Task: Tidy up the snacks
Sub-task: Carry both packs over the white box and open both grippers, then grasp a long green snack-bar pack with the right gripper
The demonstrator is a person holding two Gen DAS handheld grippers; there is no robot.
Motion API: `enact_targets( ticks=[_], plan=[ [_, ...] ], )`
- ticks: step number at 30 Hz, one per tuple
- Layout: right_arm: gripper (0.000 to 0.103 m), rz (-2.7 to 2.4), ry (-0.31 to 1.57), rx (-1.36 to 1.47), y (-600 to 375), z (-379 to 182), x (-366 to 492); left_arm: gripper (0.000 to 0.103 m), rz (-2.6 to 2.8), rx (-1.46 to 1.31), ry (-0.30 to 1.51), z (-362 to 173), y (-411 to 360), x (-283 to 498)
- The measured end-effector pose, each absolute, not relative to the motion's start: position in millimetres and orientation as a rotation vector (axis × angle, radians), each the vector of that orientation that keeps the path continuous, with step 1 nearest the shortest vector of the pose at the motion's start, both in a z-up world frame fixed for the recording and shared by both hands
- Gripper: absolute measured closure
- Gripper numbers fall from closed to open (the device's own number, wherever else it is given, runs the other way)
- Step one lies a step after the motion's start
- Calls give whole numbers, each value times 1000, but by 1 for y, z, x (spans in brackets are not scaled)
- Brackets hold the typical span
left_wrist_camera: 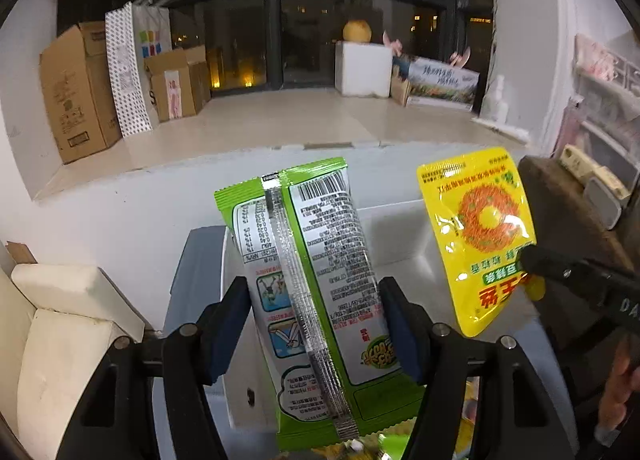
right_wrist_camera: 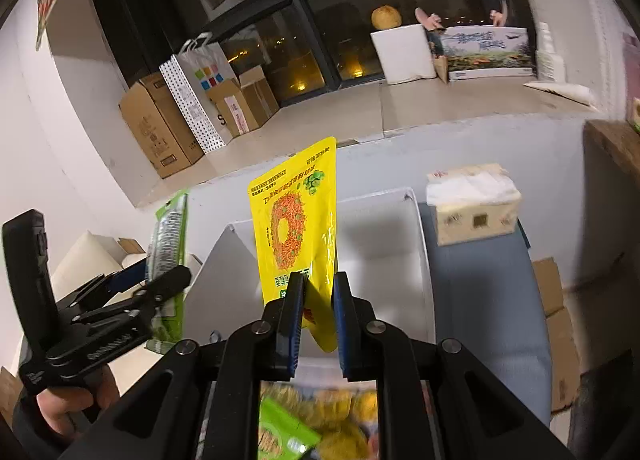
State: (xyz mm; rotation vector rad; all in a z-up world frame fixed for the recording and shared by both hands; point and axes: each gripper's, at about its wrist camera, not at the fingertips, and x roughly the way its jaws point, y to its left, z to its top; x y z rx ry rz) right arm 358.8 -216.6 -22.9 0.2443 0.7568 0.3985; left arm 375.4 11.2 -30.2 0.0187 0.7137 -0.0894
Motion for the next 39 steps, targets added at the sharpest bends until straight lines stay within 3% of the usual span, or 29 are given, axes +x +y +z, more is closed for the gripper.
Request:
enact_targets(
  ticks=[2,3,4,5,6,7,16,23,31,39],
  plan=[
    [85,391,786,240,-214,-30,375,14,-85,26,735,-39,12,388],
    [80,382,802,242,-213,-33,380,0,-88,32,751,-45,13,393],
    [58,372,818,254,-214,-38,386,0,-89,33,754,-49,13,395],
    [23,341,818,262,-217,-41,389,0,-87,37,757,-53,15,396],
    [11,317,798,270,-220,-42,388,0,-82,37,762,-57,17,394],
    [5,309,764,282,-225,-42,385,0,-76,35,764,-60,19,392],
    [3,333,745,260,-231,-33,357,0,-88,18,727,-65,28,355],
    [0,362,727,167,-225,-30,283,0,-143,62,645,-56,19,272],
    [0,370,806,76,-223,-83,183,0,-165,-12,680,-76,22,168],
    [0,301,938,35,-219,-148,156,0,-160,-41,756,-106,31,124]
  ],
)
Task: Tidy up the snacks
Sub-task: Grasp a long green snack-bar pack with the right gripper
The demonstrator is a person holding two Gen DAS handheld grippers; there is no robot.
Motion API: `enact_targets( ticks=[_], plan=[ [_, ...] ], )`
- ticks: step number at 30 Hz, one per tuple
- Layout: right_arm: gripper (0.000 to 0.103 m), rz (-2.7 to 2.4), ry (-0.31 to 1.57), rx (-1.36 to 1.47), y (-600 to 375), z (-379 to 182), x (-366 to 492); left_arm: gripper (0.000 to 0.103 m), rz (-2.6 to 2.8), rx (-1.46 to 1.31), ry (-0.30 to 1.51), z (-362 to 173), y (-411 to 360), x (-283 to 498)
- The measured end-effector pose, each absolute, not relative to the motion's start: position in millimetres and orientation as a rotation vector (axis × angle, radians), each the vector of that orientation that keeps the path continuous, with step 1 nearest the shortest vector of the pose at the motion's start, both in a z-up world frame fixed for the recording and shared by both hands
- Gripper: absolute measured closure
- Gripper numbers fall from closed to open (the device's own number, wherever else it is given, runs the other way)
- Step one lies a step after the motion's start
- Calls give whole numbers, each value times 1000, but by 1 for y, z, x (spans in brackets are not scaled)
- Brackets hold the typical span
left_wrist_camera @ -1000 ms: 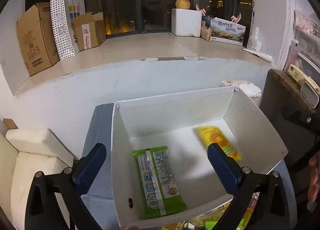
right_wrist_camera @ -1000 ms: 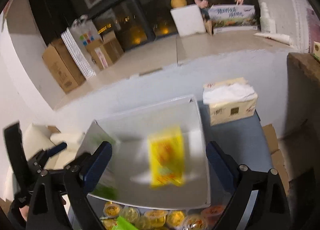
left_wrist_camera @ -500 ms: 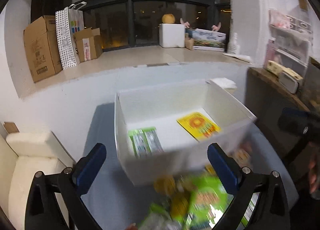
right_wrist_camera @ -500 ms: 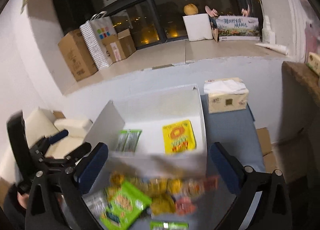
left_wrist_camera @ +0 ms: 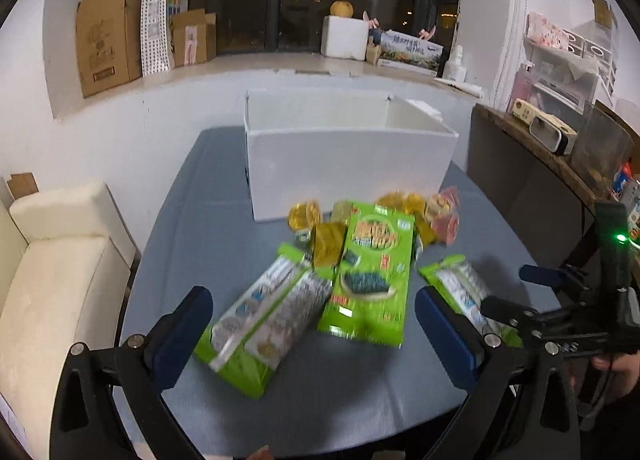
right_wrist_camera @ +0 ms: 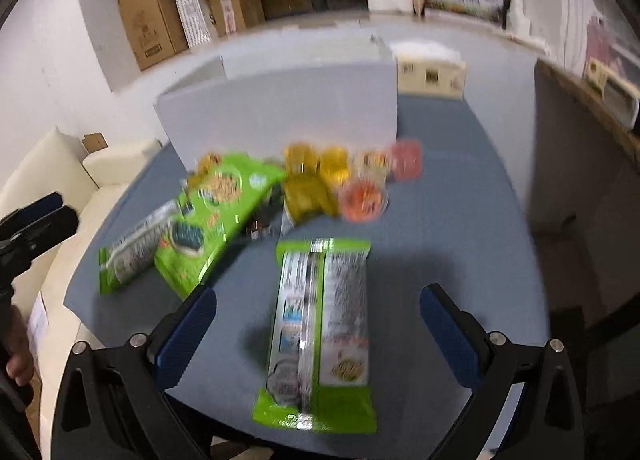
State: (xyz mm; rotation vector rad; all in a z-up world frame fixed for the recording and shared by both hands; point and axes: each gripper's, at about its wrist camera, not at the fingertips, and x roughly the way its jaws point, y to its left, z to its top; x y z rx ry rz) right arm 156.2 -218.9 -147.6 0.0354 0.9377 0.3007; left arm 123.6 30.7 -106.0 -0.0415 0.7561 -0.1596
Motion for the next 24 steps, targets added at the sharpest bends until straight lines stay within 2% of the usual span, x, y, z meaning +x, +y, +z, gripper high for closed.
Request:
enact_targets(
  ticks=[10,12,14,15,16,19,24],
  plan=[
    [0,278,1002,2,-202,-175,175,0,-170,-36,749,-107,46,113],
    [6,257,1043,-17,-201,-186,178,0,-167,-34,757,-110,48,116],
    [27,245,1020,-77,-196,-187,174,0,-173,-37,761,-113,50,117],
    [32,236,1004,-118,-193,-188,171,0,-173,-35,765,-115,50,118],
    [32,242,1000,-108,-194,-188,170,0,-174,-32,768,-116,49,120],
    [41,248,990,-67,-203,-187,166,0,-191,-13,777,-122,49,123],
    [42,274,965,-7,-212,-174,157,0,-228,58,802,-136,48,131]
  ],
)
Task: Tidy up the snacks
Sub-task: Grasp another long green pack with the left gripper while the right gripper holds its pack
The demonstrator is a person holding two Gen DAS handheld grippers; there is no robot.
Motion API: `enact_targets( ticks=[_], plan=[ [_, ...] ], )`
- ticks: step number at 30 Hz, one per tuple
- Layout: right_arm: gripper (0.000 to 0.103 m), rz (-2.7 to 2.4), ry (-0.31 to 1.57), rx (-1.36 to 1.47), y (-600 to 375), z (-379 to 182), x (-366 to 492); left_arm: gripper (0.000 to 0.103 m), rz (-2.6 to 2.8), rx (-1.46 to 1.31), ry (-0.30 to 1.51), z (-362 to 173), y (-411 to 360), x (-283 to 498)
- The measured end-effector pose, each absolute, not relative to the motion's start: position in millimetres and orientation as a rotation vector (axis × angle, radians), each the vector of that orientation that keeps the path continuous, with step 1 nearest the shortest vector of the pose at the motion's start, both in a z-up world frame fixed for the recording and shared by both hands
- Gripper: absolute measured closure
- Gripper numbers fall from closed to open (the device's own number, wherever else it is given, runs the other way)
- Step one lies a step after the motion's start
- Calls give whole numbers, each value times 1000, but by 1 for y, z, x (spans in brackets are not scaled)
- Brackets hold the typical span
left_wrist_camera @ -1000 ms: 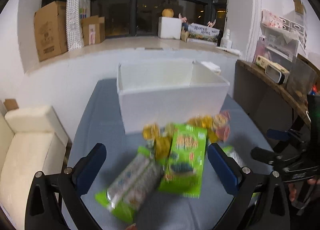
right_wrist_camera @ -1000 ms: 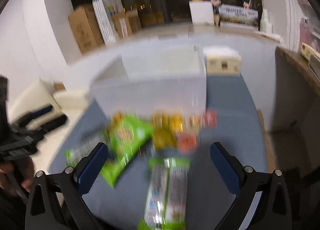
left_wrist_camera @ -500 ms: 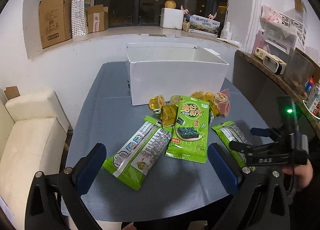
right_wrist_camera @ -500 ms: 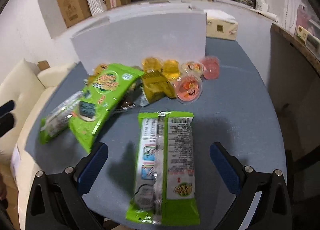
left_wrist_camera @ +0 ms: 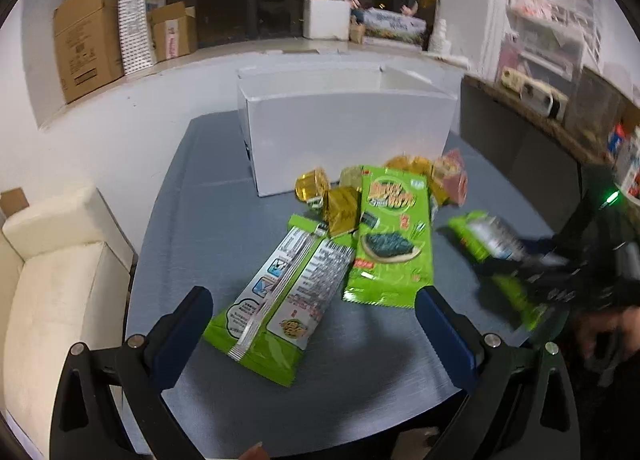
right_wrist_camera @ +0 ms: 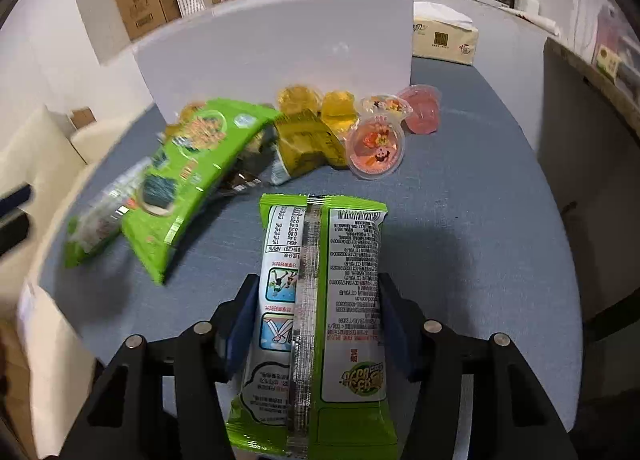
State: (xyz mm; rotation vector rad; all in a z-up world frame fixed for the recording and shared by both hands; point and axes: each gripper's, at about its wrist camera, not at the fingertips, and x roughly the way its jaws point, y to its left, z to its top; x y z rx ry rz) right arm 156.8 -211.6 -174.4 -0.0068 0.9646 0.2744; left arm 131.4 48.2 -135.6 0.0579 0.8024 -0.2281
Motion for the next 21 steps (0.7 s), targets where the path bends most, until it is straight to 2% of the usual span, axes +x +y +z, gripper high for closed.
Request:
enact_targets(
  ticks=[7,17,20,21],
  plan=[
    [42,292,892,10,-211,-141,143,0,-316,162,869,-158,54,161],
    [42,312,848,27,-206,-121,134,0,-439,224,975,-195,58,199],
    [42,307,843,29,-207,-118,133,13,-449,218,959,-200,61,202],
    [42,306,843,29,-207,-118,133,24,-448,213,953,-199,62,202]
  ],
)
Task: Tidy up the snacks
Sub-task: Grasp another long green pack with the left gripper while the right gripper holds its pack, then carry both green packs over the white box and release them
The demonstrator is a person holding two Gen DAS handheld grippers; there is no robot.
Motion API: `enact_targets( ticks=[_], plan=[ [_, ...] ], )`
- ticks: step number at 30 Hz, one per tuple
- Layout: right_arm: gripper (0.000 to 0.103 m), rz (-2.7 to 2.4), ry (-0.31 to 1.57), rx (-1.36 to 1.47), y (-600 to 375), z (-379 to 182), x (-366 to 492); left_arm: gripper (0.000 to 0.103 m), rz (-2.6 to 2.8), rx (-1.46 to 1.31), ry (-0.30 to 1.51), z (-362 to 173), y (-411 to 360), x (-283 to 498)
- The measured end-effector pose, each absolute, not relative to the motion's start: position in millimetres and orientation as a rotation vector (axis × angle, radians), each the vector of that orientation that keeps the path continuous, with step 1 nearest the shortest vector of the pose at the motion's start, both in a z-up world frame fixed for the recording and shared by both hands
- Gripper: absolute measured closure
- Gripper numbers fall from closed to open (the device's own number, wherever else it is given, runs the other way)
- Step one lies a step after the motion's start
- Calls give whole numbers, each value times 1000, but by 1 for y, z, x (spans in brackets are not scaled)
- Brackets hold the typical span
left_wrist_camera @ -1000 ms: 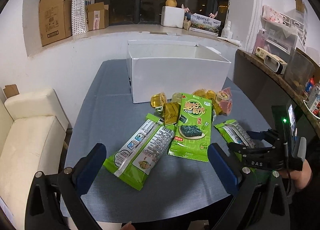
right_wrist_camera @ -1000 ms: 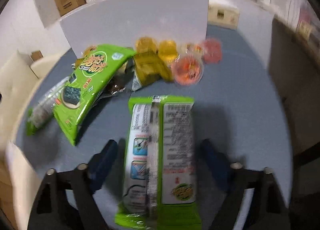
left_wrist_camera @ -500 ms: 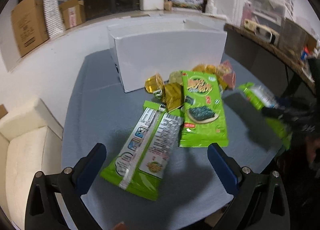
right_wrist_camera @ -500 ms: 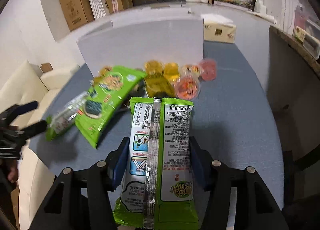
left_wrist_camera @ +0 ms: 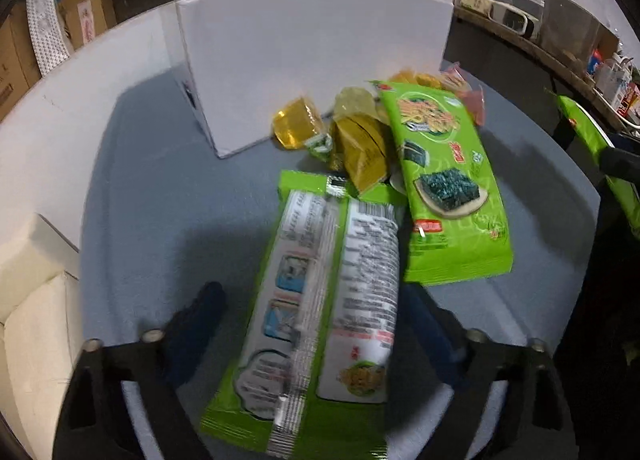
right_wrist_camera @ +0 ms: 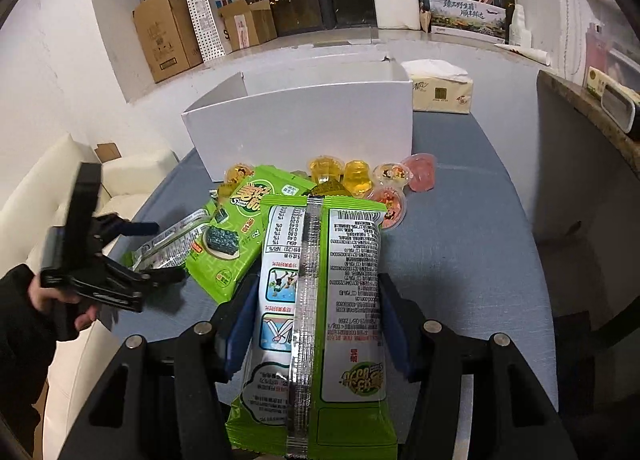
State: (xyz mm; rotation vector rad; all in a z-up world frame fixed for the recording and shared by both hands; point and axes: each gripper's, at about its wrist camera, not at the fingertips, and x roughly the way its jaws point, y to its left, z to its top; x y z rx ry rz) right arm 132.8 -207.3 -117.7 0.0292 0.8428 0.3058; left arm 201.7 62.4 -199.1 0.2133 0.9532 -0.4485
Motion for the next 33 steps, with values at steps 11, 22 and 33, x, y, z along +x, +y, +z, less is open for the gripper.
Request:
enact_targets(
  ticks=[11,22,33],
  plan=[
    [42,329,840,24,-197,-116,131,36,-266,175,921,-184,91,170],
    [42,386,780,45,-182,-97,149,36,-170,-162,675,-106,79,122],
    [42,395,691,43,-187,-46,221,35,-167,-216,591,-36,43,221]
  ],
)
